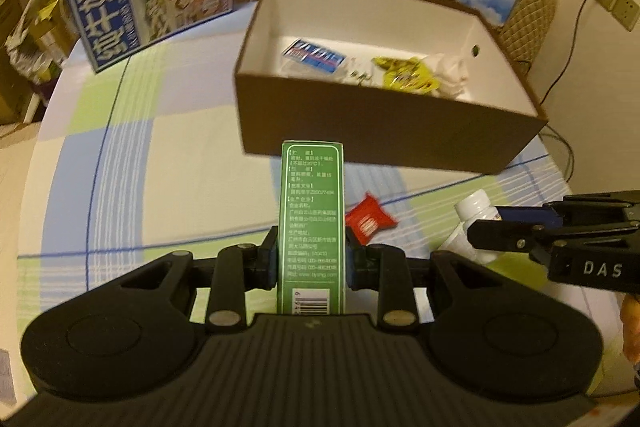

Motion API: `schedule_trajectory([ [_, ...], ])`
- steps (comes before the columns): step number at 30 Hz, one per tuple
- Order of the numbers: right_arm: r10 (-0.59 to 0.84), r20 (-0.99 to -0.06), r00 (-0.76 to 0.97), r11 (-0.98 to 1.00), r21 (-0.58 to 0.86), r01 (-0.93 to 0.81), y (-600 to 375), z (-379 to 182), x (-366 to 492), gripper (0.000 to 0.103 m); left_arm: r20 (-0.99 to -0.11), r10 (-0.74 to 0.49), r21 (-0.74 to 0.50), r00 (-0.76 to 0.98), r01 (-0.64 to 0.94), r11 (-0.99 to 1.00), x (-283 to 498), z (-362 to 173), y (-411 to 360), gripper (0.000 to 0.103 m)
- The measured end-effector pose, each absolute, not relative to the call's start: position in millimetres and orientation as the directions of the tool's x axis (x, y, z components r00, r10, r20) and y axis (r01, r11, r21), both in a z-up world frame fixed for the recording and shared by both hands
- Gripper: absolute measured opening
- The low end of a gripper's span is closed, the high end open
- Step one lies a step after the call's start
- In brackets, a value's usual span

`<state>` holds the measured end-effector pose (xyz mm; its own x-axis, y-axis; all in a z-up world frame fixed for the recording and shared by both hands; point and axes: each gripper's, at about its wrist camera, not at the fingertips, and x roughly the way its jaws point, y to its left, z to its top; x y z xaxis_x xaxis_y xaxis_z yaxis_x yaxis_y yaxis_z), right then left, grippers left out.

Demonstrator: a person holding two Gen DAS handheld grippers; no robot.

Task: Organize objects
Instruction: 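Lift medicine box and pill bottle toward the brown box with both grippers, then lower medicine box and pill bottle into the box and open both grippers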

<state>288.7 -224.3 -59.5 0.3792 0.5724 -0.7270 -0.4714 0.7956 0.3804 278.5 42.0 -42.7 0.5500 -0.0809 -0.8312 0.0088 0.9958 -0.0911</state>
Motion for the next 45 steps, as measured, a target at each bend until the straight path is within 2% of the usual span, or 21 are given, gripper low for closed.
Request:
schedule_trajectory([
  [8, 0.582, -0.682, 0.443, 0.809, 0.431, -0.399, -258.8, -37.0, 319.0, 0.024, -0.799, -0.123, -0.097, 0.589, 0.076, 0.992, 311.5, -21.3, 19.3, 0.026],
  [23, 0.524, -0.64, 0.562, 0.851, 0.414, -0.322, -295.8, -12.7, 407.0, 0.024, -0.745, -0.181, -0.096, 0.642, 0.165, 0.982, 417.6, 7.6, -20.8, 0.026],
  [30, 0.469, -0.669, 0.577, 0.883, 0.375, -0.282, -297.4, -27.6, 449.1, 0.024, -0.77, -0.188, -0.097, 0.61, 0.18, 0.979, 476.6, -9.8, -40.7, 0.026],
  [39, 0.419, -0.718, 0.555, 0.907, 0.349, -0.235, -299.0, -57.4, 485.8, 0.024, -0.839, -0.144, -0.071, 0.524, 0.156, 0.985, 547.2, -65.4, -58.4, 0.026],
  [45, 0.404, -0.731, 0.55, 0.915, 0.329, -0.236, -290.7, -63.1, 506.6, 0.024, -0.852, -0.139, -0.076, 0.505, 0.145, 0.987, 573.4, -88.3, -62.3, 0.026],
])
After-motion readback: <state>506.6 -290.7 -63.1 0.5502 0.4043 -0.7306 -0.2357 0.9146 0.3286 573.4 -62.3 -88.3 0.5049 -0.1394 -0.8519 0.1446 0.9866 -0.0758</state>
